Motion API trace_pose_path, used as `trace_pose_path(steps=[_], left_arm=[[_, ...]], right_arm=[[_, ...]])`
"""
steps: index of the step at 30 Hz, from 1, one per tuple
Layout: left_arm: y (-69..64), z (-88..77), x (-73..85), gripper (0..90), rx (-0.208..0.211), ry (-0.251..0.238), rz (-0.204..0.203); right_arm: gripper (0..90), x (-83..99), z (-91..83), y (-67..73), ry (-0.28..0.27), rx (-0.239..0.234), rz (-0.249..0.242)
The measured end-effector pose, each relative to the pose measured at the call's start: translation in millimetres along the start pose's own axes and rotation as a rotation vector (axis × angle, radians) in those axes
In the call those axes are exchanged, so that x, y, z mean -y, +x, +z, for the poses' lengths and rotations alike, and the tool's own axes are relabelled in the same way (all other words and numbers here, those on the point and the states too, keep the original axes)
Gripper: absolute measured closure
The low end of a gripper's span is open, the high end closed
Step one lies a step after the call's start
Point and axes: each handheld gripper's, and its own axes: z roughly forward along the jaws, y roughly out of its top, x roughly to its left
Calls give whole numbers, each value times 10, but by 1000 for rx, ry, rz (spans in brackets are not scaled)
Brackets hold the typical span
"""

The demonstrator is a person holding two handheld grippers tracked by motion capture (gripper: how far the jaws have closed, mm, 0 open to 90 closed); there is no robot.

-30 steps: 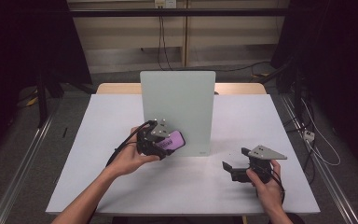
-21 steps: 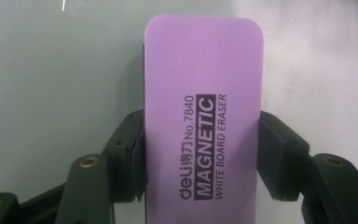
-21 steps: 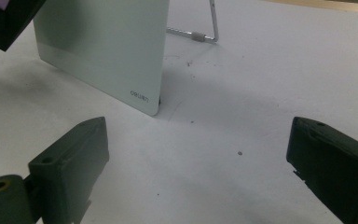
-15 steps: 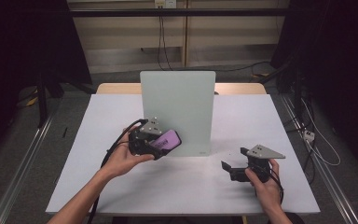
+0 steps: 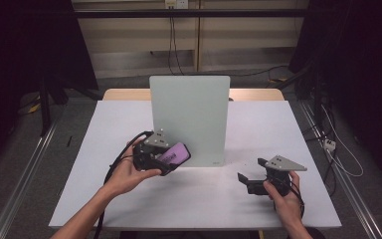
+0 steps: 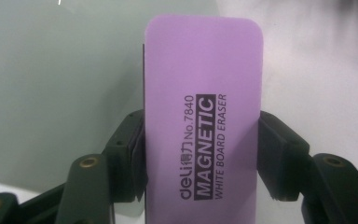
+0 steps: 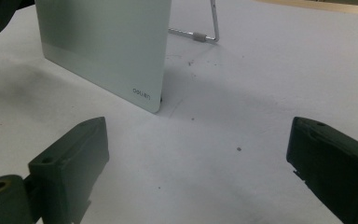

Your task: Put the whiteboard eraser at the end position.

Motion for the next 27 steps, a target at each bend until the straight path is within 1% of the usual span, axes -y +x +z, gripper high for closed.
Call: trace_pose_path(steps=[2,3,4,5,6,7,10,11,12,13,15,16,19,22,25,27], left_arm=[[18,-24,26,409,7,-3,2],[21,-40,29,409,-5,6,0],[36,-33,42,410,16,-15,-13],[50,-39,47,409,25,-10,-12],[46,-52,46,409,11,15,-16],[52,-34,58,409,39,-6,-19],[15,-17,70,409,43,1,-22],[-8,-25,61,409,21,24,-19],[-13,-13,65,409,43,16,-17],[-23,-2,61,409,43,15,-13],[-37,16,52,409,65,27,-18],[-49,25,51,409,55,35,-17],[-79,60,39,409,52,49,-1],[-118,87,22,409,52,58,6],[-170,112,-1,409,40,74,32],[-189,123,-17,409,51,82,35]], right_arm=[[57,-6,6,1,2,-1,0],[57,-10,13,3,3,-1,1],[57,-13,23,3,4,0,0],[57,-17,33,4,5,0,1],[57,-20,42,6,7,0,1],[57,-22,50,8,7,3,2],[57,-24,64,6,12,3,4],[57,-25,64,4,11,3,4],[57,-24,62,4,11,4,3],[57,-23,59,6,12,2,6],[57,-17,54,4,11,-1,2],[57,-13,54,1,14,-1,-1],[57,-4,43,-10,12,-5,-2],[56,0,26,-22,6,-7,1],[55,-1,29,-27,7,-8,0],[55,-1,32,-27,10,-13,0]])
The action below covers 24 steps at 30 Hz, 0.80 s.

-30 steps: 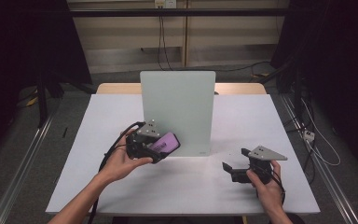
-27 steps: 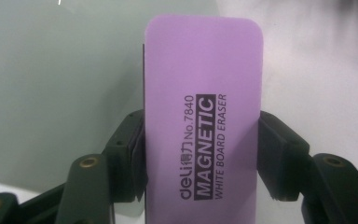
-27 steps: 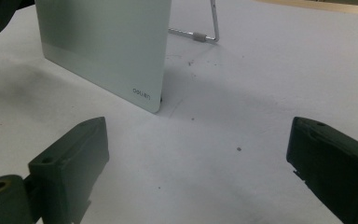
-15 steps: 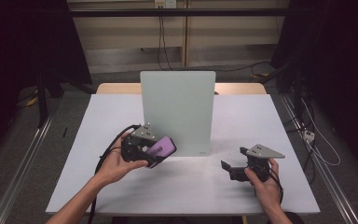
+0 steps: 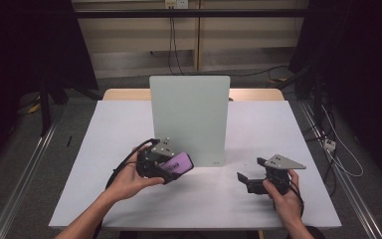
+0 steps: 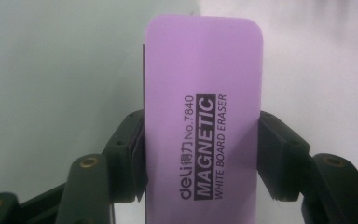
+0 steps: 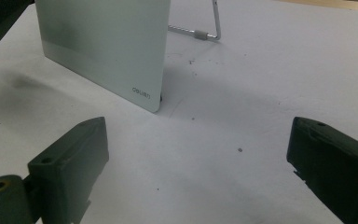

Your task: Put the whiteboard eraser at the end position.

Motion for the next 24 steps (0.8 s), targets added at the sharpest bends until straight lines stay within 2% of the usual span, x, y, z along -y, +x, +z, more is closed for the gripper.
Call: trace_pose_path(steps=[5,9,10,18,19,20,21,22,23,24], left_arm=[[-31,56,-39,410,6,-3,-1],[-51,85,-86,410,29,19,8],[-59,111,-93,409,30,9,7],[-119,249,-133,409,76,65,29],[-133,263,-129,409,72,68,31],[-136,268,-130,409,88,77,32],[-152,283,-129,409,84,76,35],[-157,286,-134,410,103,84,42],[-181,300,-136,409,88,84,44],[-187,306,-143,409,109,87,47]], right_arm=[[56,-3,0,6,-3,0,4],[55,0,3,6,1,-1,2],[55,2,2,6,1,-1,3],[55,14,-31,-5,-4,9,11],[55,13,-32,-3,-3,9,12],[55,12,-31,2,-3,10,12],[55,11,-30,6,-1,10,9],[55,9,-28,12,-1,10,8],[55,6,-24,17,-2,12,5],[55,4,-20,19,1,12,2]])
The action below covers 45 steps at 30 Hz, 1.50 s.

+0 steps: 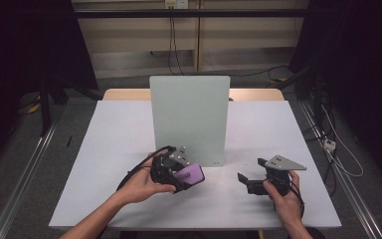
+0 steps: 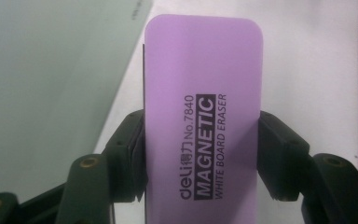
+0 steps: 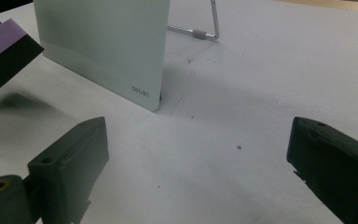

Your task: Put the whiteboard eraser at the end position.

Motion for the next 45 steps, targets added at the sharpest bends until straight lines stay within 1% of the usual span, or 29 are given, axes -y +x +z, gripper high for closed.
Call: trace_pose_path(steps=[1,2,3,9,10,11,12,13,14,15,16,17,18,21,23,24,26,29,30,31,32,34,39,40,41,42,43,44,45], left_arm=[[-24,-11,-19,409,-35,37,10],[-22,20,-10,409,2,3,0],[-32,33,-13,409,-2,8,-3],[-49,97,-48,409,32,53,-10],[-55,109,-59,409,20,73,-2],[-57,151,-47,409,45,41,-14],[-62,169,-50,409,45,43,-21],[-60,183,-56,409,64,49,-21],[-67,198,-60,409,59,52,-14],[-74,203,-68,409,59,69,-11],[-86,202,-81,409,43,100,-3],[-90,220,-78,409,46,100,-6],[-82,262,-57,408,69,55,-15],[-67,285,-55,408,83,60,-27],[-72,309,-51,409,77,56,-28],[-79,306,-61,409,68,78,-24],[-95,351,-56,408,62,57,-28],[-90,381,-58,409,67,61,-25],[-97,378,-64,409,56,76,-24],[-99,385,-62,409,55,71,-20],[-87,367,-69,409,59,89,-16],[-82,379,-57,409,65,70,-27],[-96,416,-48,408,57,63,-35],[-92,401,-55,407,58,81,-31],[-95,412,-45,408,52,63,-31],[-92,400,-50,407,54,79,-27],[-88,416,-38,406,63,56,-26],[-94,403,-48,405,56,76,-28],[-89,405,-47,404,53,76,-25]], right_arm=[[55,-2,4,3,-1,-1,-3],[55,-3,4,11,1,-2,-1],[55,-5,3,18,1,-1,0],[55,-3,7,15,4,-4,-6],[55,-2,7,12,4,-5,-5],[55,-2,7,11,2,-4,-3],[55,-2,5,10,1,-3,-2],[55,-1,3,8,1,-3,-2],[55,-1,1,9,1,-3,-2],[55,-1,-1,9,1,-3,-4],[55,-1,-1,10,0,-4,-5],[55,-2,-1,12,1,-4,-4],[55,-2,0,12,0,-3,-5],[55,-2,3,14,0,-4,-4],[55,-2,0,13,2,-5,-6],[55,-1,0,12,1,-4,-6],[55,-2,2,10,0,-3,-3],[55,-2,1,13,1,-5,-5],[55,-2,0,15,2,-5,-6],[55,-2,-1,15,2,-6,-7],[55,-1,-1,14,1,-6,-7],[55,-1,-2,11,1,-4,-6],[55,-1,1,11,1,-6,-6],[55,-1,1,11,1,-6,-6],[55,-1,1,11,1,-6,-6],[55,-1,1,10,1,-6,-6],[55,-1,1,10,1,-6,-6],[55,-2,2,12,0,-5,-3],[55,-2,3,13,1,-6,-2]])
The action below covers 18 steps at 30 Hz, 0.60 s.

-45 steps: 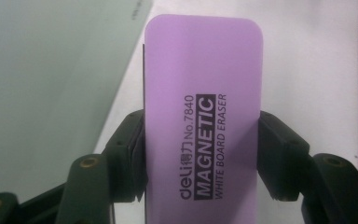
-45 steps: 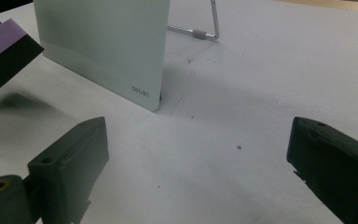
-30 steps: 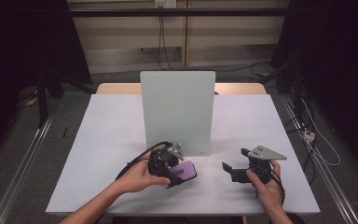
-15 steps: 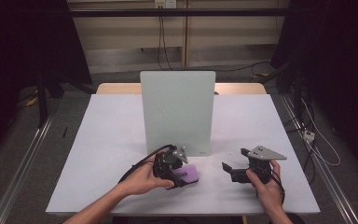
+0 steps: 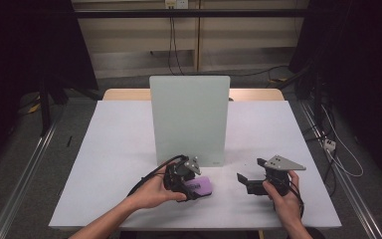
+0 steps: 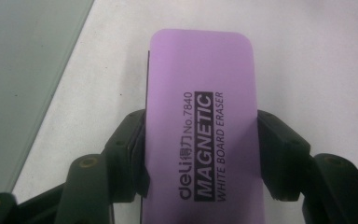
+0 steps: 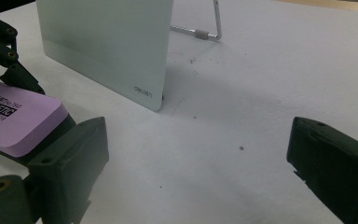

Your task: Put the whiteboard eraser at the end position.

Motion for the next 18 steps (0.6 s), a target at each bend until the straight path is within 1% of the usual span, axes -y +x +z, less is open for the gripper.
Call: trace_pose_path(steps=[1,2,4,5,7,9,12,13,14,15,16,17,18], left_arm=[[0,0,0,403,1,1,-1],[2,8,6,402,2,-11,3],[-4,13,8,397,2,-18,1],[-9,23,11,390,-5,-25,1],[-7,26,11,332,-5,-30,-6],[-4,23,13,331,-8,-29,0],[-12,11,14,276,1,-24,-1],[-16,5,17,262,-11,-34,9],[-15,-16,11,239,-14,-23,10],[-15,-10,19,211,-21,-46,4],[-14,-12,20,191,-27,-52,4],[-13,-14,20,175,-30,-52,8],[-12,-33,15,167,-27,-40,8]], right_arm=[[55,0,1,0,1,-1,-1],[55,0,3,1,1,-1,-1],[55,1,3,2,2,-2,-3],[55,1,2,1,1,-3,-2],[56,1,1,-3,0,-2,0],[55,-1,2,-5,-1,-2,-1],[55,-4,11,-3,4,-4,-7],[55,-5,13,-2,3,-5,-8],[55,-5,13,-2,3,-5,-8],[55,-5,12,-2,3,-4,-7],[55,-4,10,-4,2,-4,-7],[55,-4,9,-5,2,-2,-6],[55,-4,8,-5,2,-2,-3]])
